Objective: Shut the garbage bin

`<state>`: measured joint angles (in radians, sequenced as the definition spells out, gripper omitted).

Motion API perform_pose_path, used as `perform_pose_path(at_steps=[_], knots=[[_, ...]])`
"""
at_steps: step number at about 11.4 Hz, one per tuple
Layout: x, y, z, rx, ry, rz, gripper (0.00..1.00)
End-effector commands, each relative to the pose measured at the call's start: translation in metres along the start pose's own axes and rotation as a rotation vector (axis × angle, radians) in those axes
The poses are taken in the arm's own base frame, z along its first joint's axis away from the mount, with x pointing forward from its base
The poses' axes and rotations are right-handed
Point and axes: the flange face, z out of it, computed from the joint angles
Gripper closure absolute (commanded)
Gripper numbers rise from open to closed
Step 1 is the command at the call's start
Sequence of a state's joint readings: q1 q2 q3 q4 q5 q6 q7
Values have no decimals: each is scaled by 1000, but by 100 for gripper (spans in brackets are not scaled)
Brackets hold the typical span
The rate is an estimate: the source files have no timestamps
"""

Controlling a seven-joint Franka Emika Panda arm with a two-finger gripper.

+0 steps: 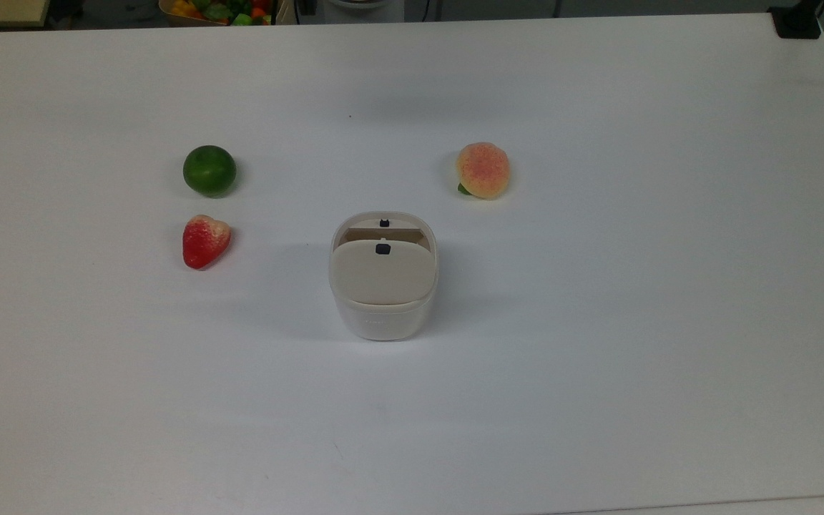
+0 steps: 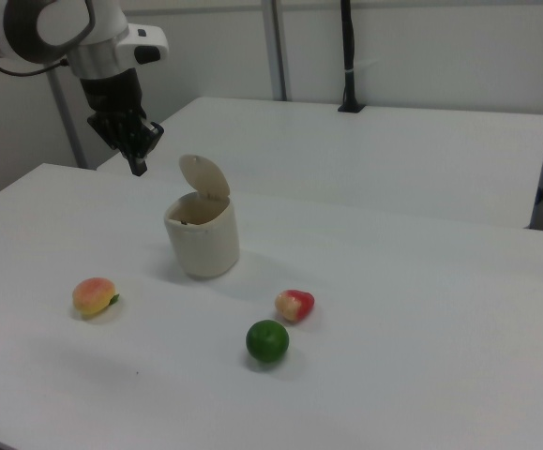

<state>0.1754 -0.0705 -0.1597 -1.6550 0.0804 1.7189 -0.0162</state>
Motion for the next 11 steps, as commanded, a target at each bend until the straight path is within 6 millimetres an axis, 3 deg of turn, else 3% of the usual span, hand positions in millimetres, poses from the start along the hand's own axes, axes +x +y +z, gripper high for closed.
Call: perform_pose_path(at_steps=[1, 7, 11], knots=[[2, -9, 5, 17, 4, -18, 100], [28, -16, 20, 21, 111, -11, 100], [56, -19, 41, 19, 210, -7, 100]])
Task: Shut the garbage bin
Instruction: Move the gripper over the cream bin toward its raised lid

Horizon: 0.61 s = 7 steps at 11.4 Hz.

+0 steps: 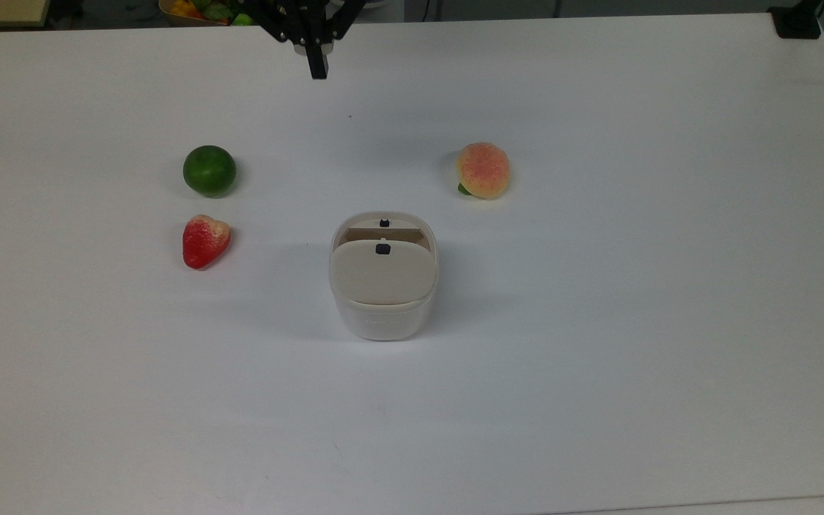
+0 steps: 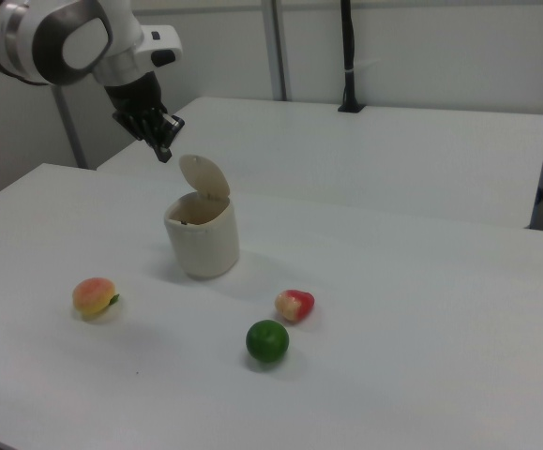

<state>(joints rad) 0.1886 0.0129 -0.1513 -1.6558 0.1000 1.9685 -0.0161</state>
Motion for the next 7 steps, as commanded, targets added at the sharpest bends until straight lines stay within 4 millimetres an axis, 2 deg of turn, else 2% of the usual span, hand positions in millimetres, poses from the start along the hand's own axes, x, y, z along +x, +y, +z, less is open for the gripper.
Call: perform_pose_path(at_steps=[1, 4, 5, 7], knots=[[17, -14, 25, 13, 70, -5, 100], [31, -19, 37, 28, 151, 2, 100], [36, -27, 43, 31, 188, -8, 100], [45, -34, 60, 30, 244, -14, 100]])
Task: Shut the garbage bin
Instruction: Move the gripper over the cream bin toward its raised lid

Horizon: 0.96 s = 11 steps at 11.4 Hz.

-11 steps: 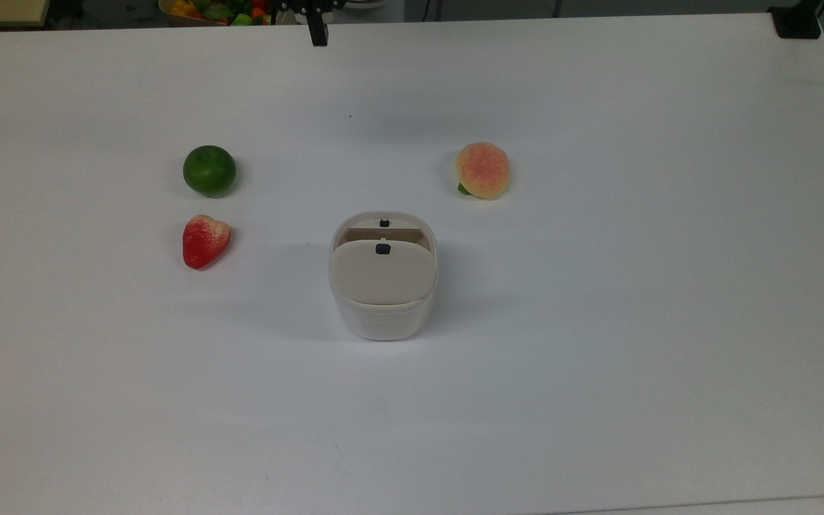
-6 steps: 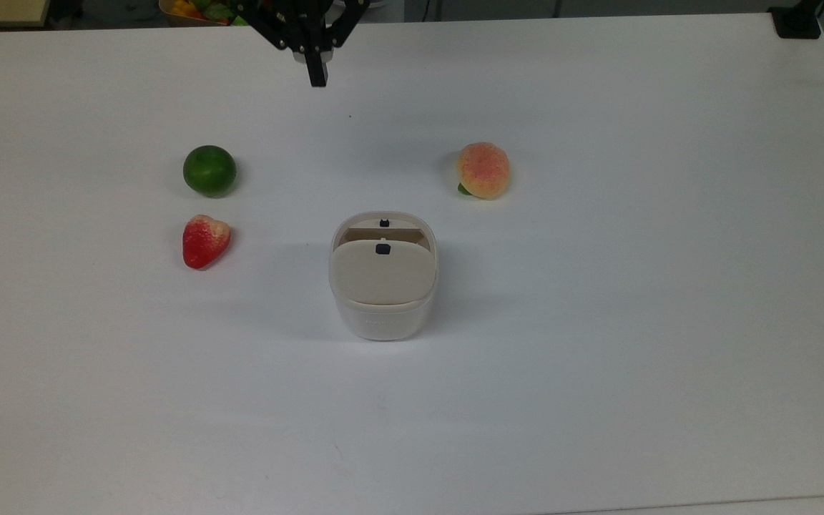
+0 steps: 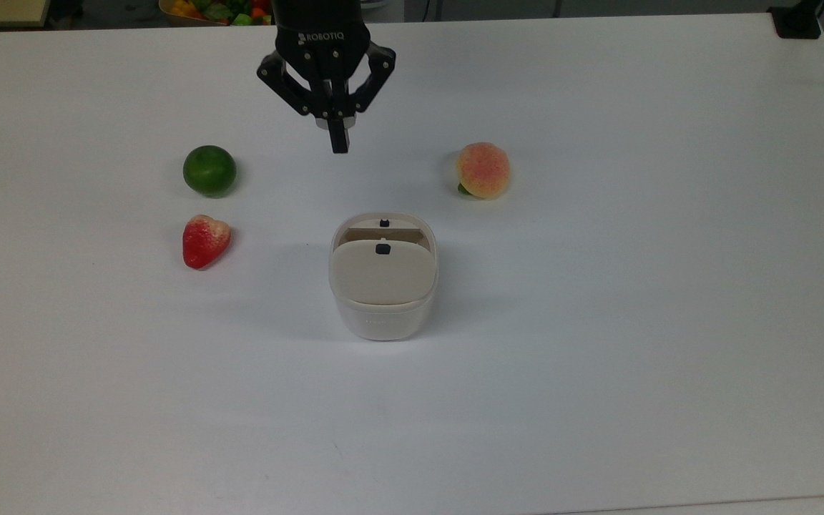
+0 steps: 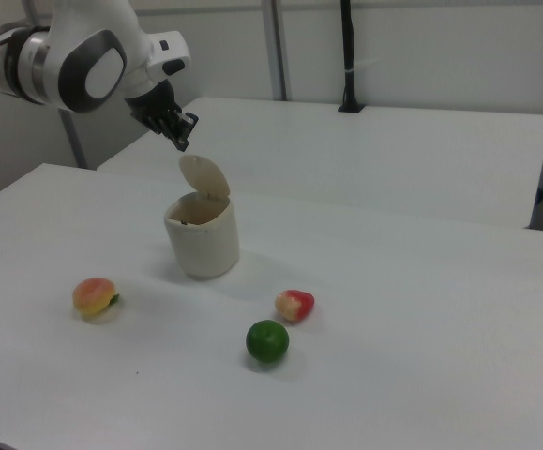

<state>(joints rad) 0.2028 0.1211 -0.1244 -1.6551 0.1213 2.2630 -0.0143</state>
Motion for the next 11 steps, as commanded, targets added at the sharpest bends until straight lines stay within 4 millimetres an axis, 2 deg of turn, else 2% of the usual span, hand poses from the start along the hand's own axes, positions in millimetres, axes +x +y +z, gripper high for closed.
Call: perform_pose_path(at_steps=[1, 3, 6, 10, 11], knots=[[10, -11, 24, 14, 96, 6, 100], [16, -23, 35, 24, 165, 9, 100], [22, -28, 51, 28, 262, 25, 100], [18, -34, 91, 18, 276, 4, 100], [16, -34, 96, 16, 272, 4, 100]])
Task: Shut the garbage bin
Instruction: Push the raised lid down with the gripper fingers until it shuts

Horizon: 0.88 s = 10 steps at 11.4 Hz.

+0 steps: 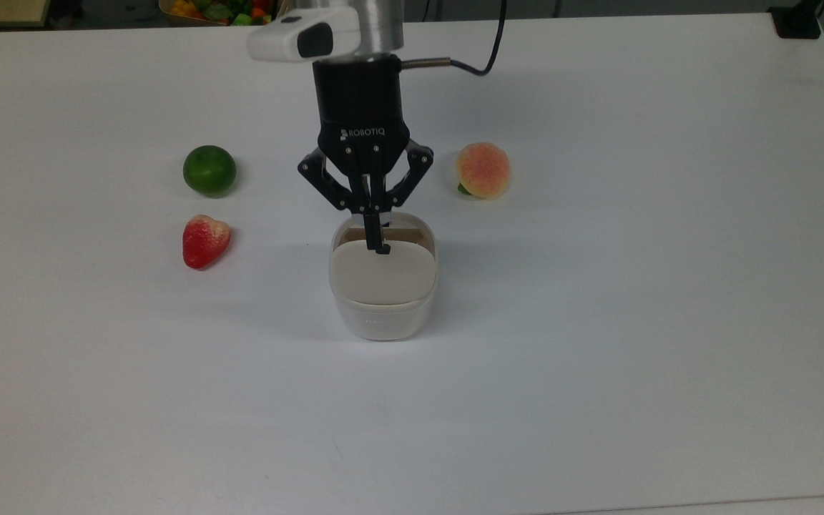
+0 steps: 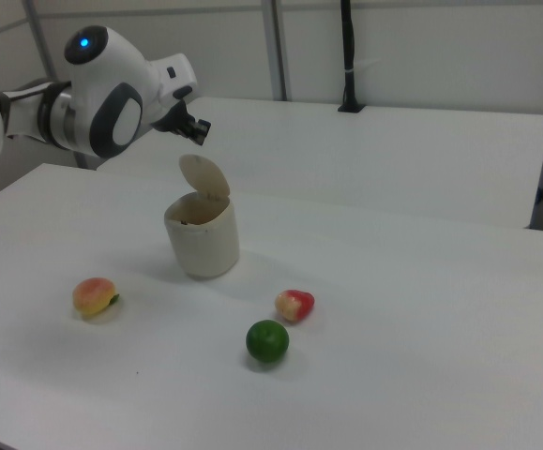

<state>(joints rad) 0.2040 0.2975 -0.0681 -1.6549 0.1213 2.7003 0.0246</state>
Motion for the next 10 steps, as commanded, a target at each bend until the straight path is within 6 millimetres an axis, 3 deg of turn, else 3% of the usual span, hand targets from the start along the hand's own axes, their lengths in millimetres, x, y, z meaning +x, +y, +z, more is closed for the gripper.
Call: perform_pose_path(at_steps=[1, 10], knots=[[-5, -5, 14, 1, 16, 2, 100], [-22, 1, 15, -5, -120, -4, 100]])
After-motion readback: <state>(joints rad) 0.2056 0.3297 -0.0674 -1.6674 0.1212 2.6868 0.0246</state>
